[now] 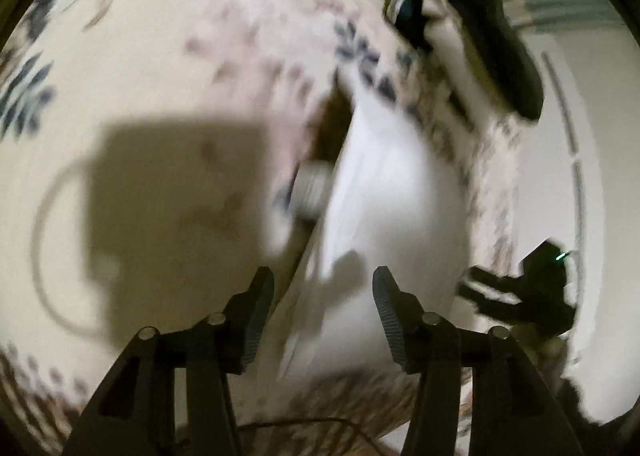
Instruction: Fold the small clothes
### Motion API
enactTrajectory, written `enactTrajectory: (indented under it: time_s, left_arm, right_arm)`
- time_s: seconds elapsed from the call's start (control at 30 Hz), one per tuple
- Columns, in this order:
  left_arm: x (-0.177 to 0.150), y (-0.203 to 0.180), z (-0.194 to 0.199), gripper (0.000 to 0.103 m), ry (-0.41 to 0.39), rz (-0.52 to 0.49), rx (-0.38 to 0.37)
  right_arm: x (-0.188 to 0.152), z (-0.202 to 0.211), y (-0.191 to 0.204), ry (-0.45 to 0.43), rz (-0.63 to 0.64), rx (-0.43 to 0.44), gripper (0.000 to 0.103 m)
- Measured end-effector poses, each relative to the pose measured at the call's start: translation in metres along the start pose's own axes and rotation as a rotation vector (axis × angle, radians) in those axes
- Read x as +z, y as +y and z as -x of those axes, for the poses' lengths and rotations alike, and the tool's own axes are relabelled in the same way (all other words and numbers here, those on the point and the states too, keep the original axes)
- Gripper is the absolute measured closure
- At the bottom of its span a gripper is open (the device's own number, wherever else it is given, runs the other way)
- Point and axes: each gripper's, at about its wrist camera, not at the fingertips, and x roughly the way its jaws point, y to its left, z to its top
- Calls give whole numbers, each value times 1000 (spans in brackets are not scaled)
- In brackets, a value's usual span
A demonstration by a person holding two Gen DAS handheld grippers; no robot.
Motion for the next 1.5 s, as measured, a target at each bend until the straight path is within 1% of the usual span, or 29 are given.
enactTrajectory:
  time_s: [0.03, 0.1, 0.13, 0.2, 0.23, 0.27, 0.3, 0.33, 0.4, 0.43, 0.5, 0.6, 0.67, 0.7, 0.73, 0.77, 0.8, 0.83, 0.9, 1.0, 1.1, 1.17, 1.23, 1.27, 1.33, 1.37, 1.4, 1.43, 1.5]
  left_arm:
    - [-10, 1, -6, 54, 20, -17, 49]
    - [-23, 11, -16, 54, 51, -11, 153]
    - [-27, 21, -15, 54, 52, 14, 172]
    - [-31, 35, -4, 52, 26, 61, 185]
    - [-32, 40, 2, 53, 16, 77, 187]
    - [-34, 46, 11, 55, 3, 102, 212]
    - [-34, 50, 17, 55, -6, 118, 222]
    - [-36, 56, 25, 55, -17, 150, 209]
    - [-39, 60, 30, 54, -18, 201, 161]
    - [-41, 61, 31, 54, -13, 234, 112]
    - [-49, 59, 22, 54, 11, 323, -37]
    - [-65, 56, -10, 54, 44, 490, -274]
    - [-68, 54, -27, 54, 28, 566, -353]
    - [-68, 54, -33, 57, -5, 585, -375]
    - [-68, 52, -35, 58, -34, 590, -362]
    - [-68, 54, -36, 62, -64, 595, -351]
    - [-68, 55, -36, 68, -81, 605, -349]
    - [-68, 57, -35, 73, -95, 613, -353]
    - [-69, 59, -31, 74, -113, 599, -326]
    - [-59, 72, -10, 76, -158, 577, -249]
    - [-42, 87, 17, 73, -200, 527, -158]
    - [-30, 89, 21, 67, -188, 467, -127]
    - [-14, 76, 16, 41, -152, 362, -143]
    - [-10, 69, 10, 40, -135, 327, -159]
    - [9, 50, -12, 40, -77, 236, -209]
    - [15, 44, -20, 40, -55, 211, -215]
    - [25, 36, -35, 40, -29, 180, -227]
    - [33, 29, -47, 40, -11, 160, -236]
    - [45, 18, -64, 40, 8, 140, -250]
  right_arm:
    - [-7, -3, -2, 14, 2, 1, 50]
    - [-27, -16, -6, 51, 14, -22, 50]
    - [-32, -20, -7, 59, 18, -38, 50]
    - [-43, -28, -10, 67, 30, -89, 50]
    - [-47, -29, -11, 62, 41, -116, 50]
    - [-51, -30, -11, 56, 51, -133, 50]
    - [-54, -29, -13, 51, 54, -142, 50]
    - [-56, -29, -13, 50, 53, -142, 50]
    - [-61, -26, -15, 43, 46, -137, 50]
    - [-62, -24, -17, 42, 44, -134, 50]
    - [-64, -19, -18, 36, 30, -120, 50]
    - [-68, -12, -25, 40, -25, -54, 50]
    - [-70, -13, -32, 57, -72, -15, 50]
    - [-72, -18, -37, 74, -108, 20, 50]
    - [-75, -21, -41, 84, -133, 42, 50]
    - [-77, -27, -47, 95, -182, 91, 50]
    - [-78, -33, -53, 94, -230, 149, 50]
    - [-79, -38, -53, 89, -251, 177, 52]
    - [-78, -43, -64, 32, -320, 220, 60]
    - [-80, -43, -74, -4, -375, 220, 62]
    - [-81, -37, -74, -3, -338, 185, 61]
    - [-81, -25, -70, -3, -268, 133, 60]
    - [-76, -11, -60, -12, -167, 79, 46]
    - [-73, -7, -58, -17, -137, 71, 43]
    - [-60, -1, -57, -9, -89, 89, 39]
    - [-54, -2, -56, 3, -79, 103, 39]
    - [-45, -8, -55, 23, -64, 142, 39]
    - [-39, -13, -53, 34, -59, 158, 39]
    - [-22, -32, -52, 76, -46, 214, 39]
